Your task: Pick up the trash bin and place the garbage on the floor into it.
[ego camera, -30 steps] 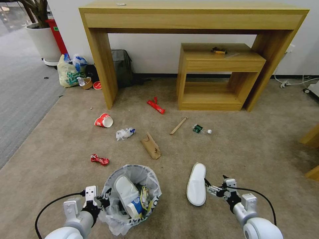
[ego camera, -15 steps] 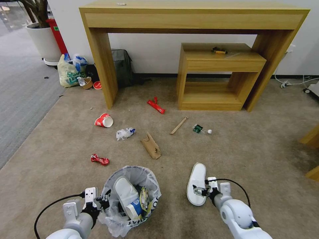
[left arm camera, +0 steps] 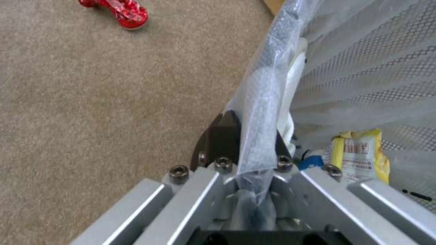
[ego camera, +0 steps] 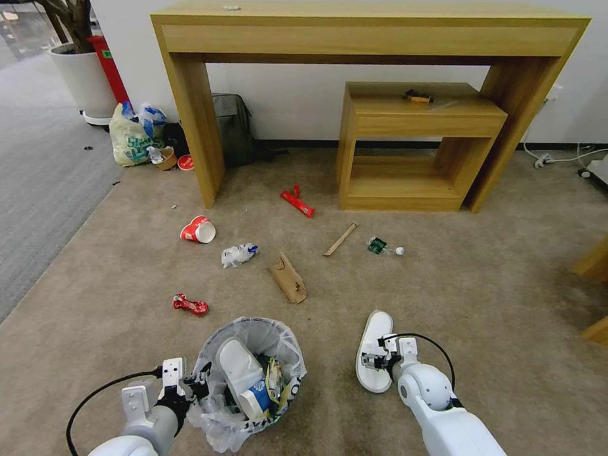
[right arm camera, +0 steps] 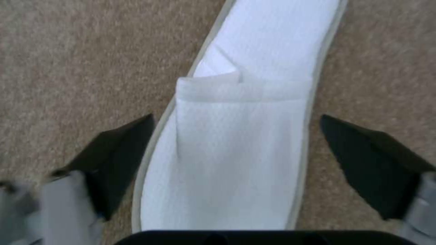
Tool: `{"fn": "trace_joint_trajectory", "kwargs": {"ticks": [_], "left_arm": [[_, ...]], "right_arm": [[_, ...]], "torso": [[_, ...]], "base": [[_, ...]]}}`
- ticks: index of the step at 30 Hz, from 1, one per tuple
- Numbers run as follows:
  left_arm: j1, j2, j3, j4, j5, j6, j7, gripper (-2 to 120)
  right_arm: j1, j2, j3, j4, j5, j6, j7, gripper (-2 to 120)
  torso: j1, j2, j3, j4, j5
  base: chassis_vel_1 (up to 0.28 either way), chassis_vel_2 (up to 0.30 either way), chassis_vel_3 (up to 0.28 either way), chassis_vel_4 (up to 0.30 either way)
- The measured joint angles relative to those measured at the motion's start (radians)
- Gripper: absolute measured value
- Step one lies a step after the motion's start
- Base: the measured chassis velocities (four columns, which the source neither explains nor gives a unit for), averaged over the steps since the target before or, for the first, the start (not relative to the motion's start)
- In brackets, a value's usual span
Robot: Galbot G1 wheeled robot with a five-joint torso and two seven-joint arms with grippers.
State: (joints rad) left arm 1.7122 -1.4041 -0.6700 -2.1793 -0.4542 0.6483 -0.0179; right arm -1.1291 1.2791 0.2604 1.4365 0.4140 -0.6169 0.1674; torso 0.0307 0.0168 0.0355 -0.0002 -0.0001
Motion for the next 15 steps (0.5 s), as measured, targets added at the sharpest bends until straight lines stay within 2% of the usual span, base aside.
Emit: {"fn": "trace_joint_trajectory", "kwargs": {"ticks": [1,3,5,7,9,11,14,15], "left_arm": [[0.000,0.000,0.000,0.000,0.000,0.000,0.000,0],[0.001,0.000,-0.002,0.001,-0.001,0.000,0.001,0],[0.001,0.000,-0.002,0.001,-0.001,0.000,0.001,0],[0.001,0.001,-0.004,0.001,-0.001,0.000,0.003,0],[0.001,0.001,-0.004,0.001,-0.001,0.000,0.004,0],[0.001,0.002,-0.005,0.001,-0.002,0.000,0.005,0],[0.000,0.002,-0.005,0.001,-0.002,0.000,0.007,0],[0.000,0.002,-0.005,0.001,-0.002,0.000,0.008,0]], "right_arm": [[0.000,0.000,0.000,0.000,0.000,0.000,0.000,89],[0.014,0.008,-0.008,-0.023,0.001,0.009,0.001,77],[0.016,0.010,-0.008,-0.027,0.002,0.009,0.001,76],[0.021,0.016,-0.009,-0.038,0.002,0.012,0.004,64],[0.021,0.016,-0.010,-0.038,0.002,0.012,0.005,63],[0.019,0.016,-0.010,-0.041,0.002,0.017,0.008,48],[0.015,0.016,-0.009,-0.044,0.001,0.020,0.010,42],[0.014,0.016,-0.008,-0.047,0.001,0.024,0.011,34]], "torso": [[0.000,0.000,0.000,0.0000,0.0000],[0.000,0.000,0.000,0.0001,0.0002],[0.000,0.000,0.000,0.0001,0.0002],[0.000,0.000,0.000,0.0000,0.0002],[0.000,0.000,0.000,0.0001,0.0002],[0.000,0.000,0.000,0.0001,0.0001],[0.000,0.000,0.000,0.0000,0.0002],[0.000,0.000,0.000,0.0000,0.0001]], "base": [[0.000,0.000,0.000,0.000],[0.000,0.000,0.000,0.000],[0.000,0.000,0.000,0.000],[0.000,0.000,0.000,0.000],[0.000,0.000,0.000,0.000],[0.000,0.000,0.000,0.000],[0.000,0.000,0.000,0.000],[0.000,0.000,0.000,0.000]]}}
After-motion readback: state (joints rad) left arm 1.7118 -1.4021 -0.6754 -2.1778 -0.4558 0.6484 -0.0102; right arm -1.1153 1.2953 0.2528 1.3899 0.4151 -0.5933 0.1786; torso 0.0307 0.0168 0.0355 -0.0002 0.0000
